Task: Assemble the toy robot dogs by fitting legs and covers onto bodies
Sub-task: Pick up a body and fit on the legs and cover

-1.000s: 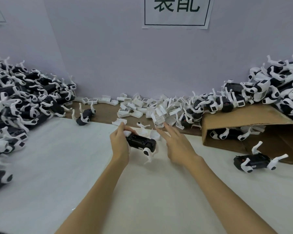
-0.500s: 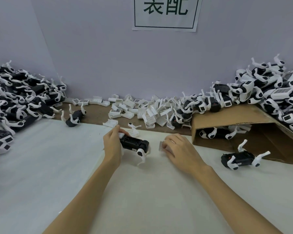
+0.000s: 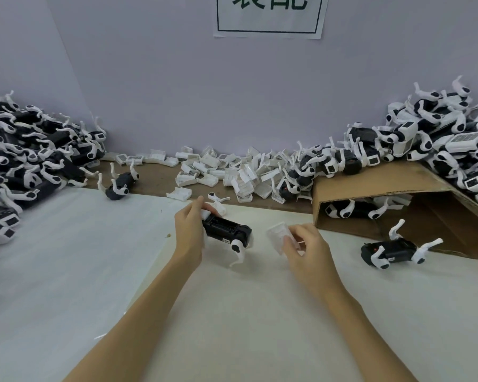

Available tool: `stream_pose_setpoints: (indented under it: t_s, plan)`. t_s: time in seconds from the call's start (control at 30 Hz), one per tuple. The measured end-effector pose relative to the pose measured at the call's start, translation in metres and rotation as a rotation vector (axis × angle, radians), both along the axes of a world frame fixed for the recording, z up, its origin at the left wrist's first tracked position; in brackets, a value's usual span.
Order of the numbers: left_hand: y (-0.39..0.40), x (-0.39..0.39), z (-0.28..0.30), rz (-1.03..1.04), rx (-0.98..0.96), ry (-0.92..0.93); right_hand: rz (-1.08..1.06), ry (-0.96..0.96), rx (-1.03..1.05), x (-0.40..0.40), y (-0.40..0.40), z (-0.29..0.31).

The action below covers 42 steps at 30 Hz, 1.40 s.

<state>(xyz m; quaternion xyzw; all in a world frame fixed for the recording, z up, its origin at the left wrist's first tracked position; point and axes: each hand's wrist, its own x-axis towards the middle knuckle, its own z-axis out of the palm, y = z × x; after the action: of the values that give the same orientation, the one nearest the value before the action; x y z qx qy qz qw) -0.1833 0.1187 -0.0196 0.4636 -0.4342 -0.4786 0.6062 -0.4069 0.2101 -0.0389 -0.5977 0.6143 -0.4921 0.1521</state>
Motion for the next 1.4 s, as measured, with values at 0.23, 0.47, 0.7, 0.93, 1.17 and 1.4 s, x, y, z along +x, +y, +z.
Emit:
stream_pose_setpoints:
  t_s: [0.23, 0.47, 0.7, 0.93, 1.17, 1.4]
  plan:
    - [0.019, -0.018, 0.008, -0.071, -0.056, -0.048, -0.022, -0.097, -0.048, 0.009, 0.009, 0.009]
    - [0.042, -0.042, 0.013, -0.130, -0.099, -0.087, 0.210, -0.175, 0.026, 0.020, 0.017, 0.010]
    - [0.047, -0.045, 0.013, -0.138, -0.180, -0.091, 0.213, 0.126, -0.166, 0.035, 0.017, 0.006]
    - [0.046, -0.044, 0.012, -0.149, -0.160, -0.106, 0.175, 0.310, -0.186, 0.039, 0.019, 0.007]
    - [0.046, -0.042, 0.023, -0.360, -0.156, -0.190, 0.005, 0.520, -0.185, 0.050, 0.018, 0.003]
    - [0.044, -0.031, 0.022, -0.669, -0.221, -0.518, -0.059, 0.507, -0.137, 0.035, 0.019, 0.006]
